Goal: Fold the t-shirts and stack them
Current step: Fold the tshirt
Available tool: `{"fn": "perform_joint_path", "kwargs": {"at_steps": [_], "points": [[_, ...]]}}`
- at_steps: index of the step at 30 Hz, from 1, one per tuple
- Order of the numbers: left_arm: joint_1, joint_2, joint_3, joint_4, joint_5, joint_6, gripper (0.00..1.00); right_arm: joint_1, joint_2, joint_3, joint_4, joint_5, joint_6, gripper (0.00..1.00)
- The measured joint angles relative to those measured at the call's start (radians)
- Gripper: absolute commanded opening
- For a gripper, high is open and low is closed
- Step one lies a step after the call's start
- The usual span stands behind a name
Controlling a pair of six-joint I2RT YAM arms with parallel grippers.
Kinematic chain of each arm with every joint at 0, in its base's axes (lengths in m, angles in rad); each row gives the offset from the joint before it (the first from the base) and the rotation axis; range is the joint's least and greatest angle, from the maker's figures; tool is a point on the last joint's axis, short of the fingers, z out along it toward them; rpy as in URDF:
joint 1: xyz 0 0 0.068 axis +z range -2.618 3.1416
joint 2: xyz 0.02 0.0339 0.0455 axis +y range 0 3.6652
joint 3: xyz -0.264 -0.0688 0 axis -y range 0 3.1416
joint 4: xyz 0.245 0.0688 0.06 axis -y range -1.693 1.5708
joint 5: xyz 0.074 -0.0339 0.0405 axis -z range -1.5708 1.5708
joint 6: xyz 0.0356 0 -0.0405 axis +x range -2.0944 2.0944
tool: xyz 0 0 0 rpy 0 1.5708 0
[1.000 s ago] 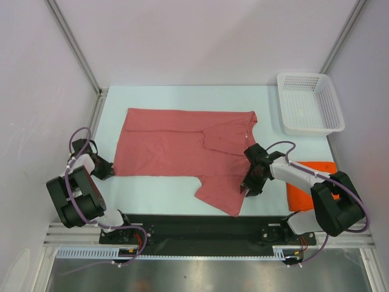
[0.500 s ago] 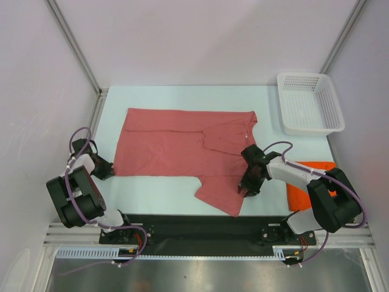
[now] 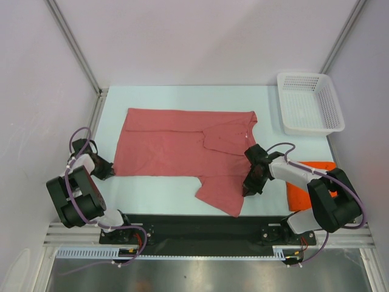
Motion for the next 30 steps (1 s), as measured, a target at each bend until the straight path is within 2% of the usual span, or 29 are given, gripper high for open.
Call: {"fn": "perform_joint_path", "kwargs": {"at_steps": [2, 3, 5, 6, 8, 16, 23, 30], "points": [[0.000, 0.000, 0.000, 0.000, 0.000, 0.000, 0.00, -0.001, 0.000, 0.000, 0.002, -0.003, -0.016, 0.06], [0.000, 0.000, 0.000, 0.000, 0.000, 0.000, 0.00, -0.001, 0.000, 0.000, 0.003, -0.004, -0.024, 0.10], [0.000, 0.000, 0.000, 0.000, 0.000, 0.000, 0.00, -0.001, -0.001, 0.000, 0.006, -0.005, -0.035, 0.12], [0.000, 0.000, 0.000, 0.000, 0.000, 0.000, 0.00, -0.001, -0.002, 0.000, 0.007, -0.006, -0.042, 0.10], [0.000, 0.000, 0.000, 0.000, 0.000, 0.000, 0.00, -0.001, -0.002, 0.000, 0.010, -0.009, -0.053, 0.00], [0.000, -0.003, 0.000, -0.001, 0.000, 0.001, 0.00, -0.005, -0.056, -0.032, 0.041, -0.002, -0.093, 0.00], [0.000, -0.032, 0.000, -0.040, 0.001, 0.027, 0.00, -0.093, -0.194, -0.055, 0.069, -0.015, -0.159, 0.00], [-0.019, -0.099, 0.005, -0.084, 0.018, 0.037, 0.00, -0.191, -0.209, -0.020, 0.068, -0.072, -0.250, 0.00]]}}
